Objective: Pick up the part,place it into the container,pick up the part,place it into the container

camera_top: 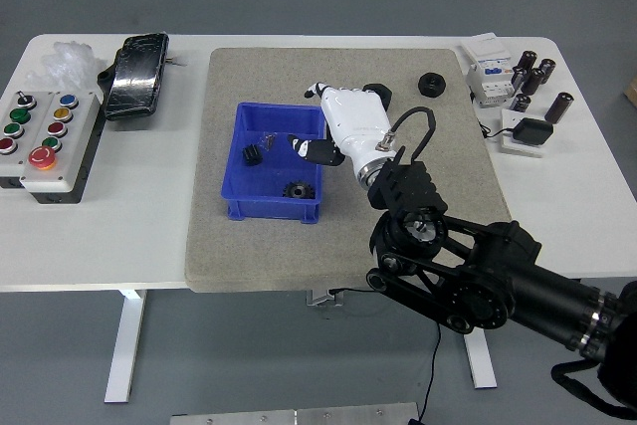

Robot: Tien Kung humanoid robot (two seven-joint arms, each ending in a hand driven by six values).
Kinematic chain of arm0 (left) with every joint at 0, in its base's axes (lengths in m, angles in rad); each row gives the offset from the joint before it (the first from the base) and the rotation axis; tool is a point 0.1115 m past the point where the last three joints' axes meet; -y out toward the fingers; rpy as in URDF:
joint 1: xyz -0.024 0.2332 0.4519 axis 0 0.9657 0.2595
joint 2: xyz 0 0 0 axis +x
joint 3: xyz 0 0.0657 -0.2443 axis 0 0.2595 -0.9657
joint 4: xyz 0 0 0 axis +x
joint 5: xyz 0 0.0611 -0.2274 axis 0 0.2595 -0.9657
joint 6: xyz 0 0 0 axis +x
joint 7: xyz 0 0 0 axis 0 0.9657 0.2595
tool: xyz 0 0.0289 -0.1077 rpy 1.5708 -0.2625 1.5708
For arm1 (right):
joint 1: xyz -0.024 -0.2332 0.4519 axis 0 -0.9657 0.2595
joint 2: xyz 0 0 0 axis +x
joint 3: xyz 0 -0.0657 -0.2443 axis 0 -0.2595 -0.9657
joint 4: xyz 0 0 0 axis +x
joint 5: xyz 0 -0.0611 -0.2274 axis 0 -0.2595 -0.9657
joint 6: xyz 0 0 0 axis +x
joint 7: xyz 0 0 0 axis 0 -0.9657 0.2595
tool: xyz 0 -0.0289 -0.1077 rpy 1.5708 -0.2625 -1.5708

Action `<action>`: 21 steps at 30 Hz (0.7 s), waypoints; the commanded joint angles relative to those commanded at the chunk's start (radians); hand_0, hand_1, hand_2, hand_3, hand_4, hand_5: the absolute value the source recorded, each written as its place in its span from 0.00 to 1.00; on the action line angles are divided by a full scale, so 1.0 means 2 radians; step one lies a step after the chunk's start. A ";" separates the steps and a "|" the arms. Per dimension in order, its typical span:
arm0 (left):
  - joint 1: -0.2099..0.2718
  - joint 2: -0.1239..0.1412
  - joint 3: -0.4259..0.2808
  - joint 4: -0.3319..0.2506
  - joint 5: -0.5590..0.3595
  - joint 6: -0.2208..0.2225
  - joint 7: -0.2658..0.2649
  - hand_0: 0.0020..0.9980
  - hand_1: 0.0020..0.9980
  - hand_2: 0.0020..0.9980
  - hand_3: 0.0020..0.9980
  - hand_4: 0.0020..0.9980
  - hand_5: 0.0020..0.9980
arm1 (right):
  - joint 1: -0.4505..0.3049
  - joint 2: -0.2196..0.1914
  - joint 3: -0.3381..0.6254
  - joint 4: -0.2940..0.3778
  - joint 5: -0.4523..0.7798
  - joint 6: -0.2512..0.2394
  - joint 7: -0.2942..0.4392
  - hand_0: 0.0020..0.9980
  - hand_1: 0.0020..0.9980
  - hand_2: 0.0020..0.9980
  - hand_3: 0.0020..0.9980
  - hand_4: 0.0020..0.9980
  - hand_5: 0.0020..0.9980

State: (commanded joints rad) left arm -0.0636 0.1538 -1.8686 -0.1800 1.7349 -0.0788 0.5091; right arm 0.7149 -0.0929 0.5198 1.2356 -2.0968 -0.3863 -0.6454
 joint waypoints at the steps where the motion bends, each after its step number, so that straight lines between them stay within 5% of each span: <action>1: 0.000 0.000 0.000 0.000 0.000 0.000 0.000 0.72 0.72 0.73 0.83 0.80 0.54 | -0.006 -0.004 0.009 0.006 -0.004 -0.004 0.000 0.21 0.42 0.33 0.74 0.84 0.50; 15: -0.006 0.003 -0.001 0.000 0.009 -0.003 -0.006 0.72 0.72 0.73 0.83 0.80 0.54 | -0.129 -0.064 0.182 0.125 -0.030 -0.125 0.002 0.24 0.44 0.40 0.69 0.80 0.51; 16: -0.006 0.004 -0.001 0.000 0.010 -0.003 -0.007 0.72 0.72 0.73 0.83 0.80 0.54 | -0.142 -0.069 0.201 0.136 -0.022 -0.130 0.010 0.26 0.47 0.48 0.68 0.77 0.50; 21: -0.008 0.008 -0.001 0.000 0.013 -0.005 -0.010 0.72 0.72 0.73 0.83 0.80 0.54 | -0.203 -0.083 0.288 0.184 0.024 -0.130 0.059 0.26 0.47 0.48 0.68 0.77 0.50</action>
State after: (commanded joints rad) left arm -0.0803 0.1692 -1.8703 -0.1800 1.7615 -0.0884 0.4888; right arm 0.3088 -0.2595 1.0955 1.6041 -2.0482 -0.6454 -0.5266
